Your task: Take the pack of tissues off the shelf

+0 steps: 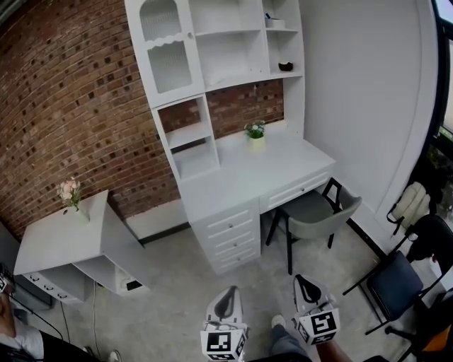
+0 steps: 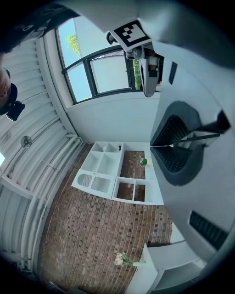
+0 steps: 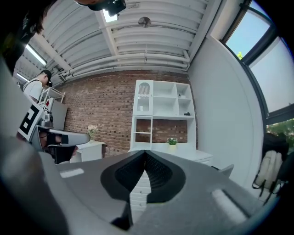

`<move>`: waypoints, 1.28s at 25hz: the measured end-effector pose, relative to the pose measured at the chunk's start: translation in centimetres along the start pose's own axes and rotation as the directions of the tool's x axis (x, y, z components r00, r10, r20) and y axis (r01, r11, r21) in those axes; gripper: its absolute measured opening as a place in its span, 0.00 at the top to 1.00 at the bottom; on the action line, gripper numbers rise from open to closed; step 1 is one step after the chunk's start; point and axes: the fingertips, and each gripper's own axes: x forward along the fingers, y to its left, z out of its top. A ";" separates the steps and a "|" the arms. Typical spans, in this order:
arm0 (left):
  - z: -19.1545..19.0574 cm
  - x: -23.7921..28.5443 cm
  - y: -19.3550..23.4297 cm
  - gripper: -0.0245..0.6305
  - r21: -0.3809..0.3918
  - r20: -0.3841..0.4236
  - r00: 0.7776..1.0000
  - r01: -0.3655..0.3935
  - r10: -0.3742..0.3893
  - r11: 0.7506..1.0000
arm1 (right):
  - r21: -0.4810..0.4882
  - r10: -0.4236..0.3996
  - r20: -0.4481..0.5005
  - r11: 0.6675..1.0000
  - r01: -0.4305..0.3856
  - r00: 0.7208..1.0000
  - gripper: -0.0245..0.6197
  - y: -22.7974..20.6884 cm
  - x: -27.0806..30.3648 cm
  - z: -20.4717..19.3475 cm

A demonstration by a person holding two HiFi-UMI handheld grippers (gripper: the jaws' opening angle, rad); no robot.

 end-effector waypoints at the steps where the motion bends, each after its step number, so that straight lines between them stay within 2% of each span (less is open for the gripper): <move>1: 0.0 0.9 0.2 0.95 -0.006 0.001 1.000 -0.008 0.008 1.000 | -0.002 0.008 -0.001 1.000 -0.008 1.000 0.96 -0.5 0.9 0.0; 11: 0.8 10.3 1.2 0.95 -0.018 -0.023 0.998 -0.054 0.053 0.998 | 0.004 0.063 -0.037 0.998 -0.063 0.997 0.96 -6.4 9.6 0.2; 15: 0.7 13.7 2.0 0.95 -0.026 -0.022 0.997 -0.079 0.079 0.997 | -0.021 0.096 -0.031 0.995 -0.097 0.995 0.96 -7.8 13.0 0.7; 20: 0.8 18.3 1.8 0.95 -0.028 -0.022 0.998 -0.062 0.062 0.998 | -0.018 0.097 -0.053 0.995 -0.098 0.994 0.96 -11.0 16.7 0.4; 25: 0.8 22.7 2.2 0.95 -0.021 -0.010 0.997 -0.082 0.082 0.996 | -0.015 0.110 -0.040 0.994 -0.110 0.993 0.96 -13.8 20.4 0.6; 32: 0.4 26.6 2.5 0.95 -0.045 -0.014 0.995 -0.097 0.096 0.994 | -0.016 0.152 -0.036 0.988 -0.153 0.988 0.96 -15.9 24.3 0.9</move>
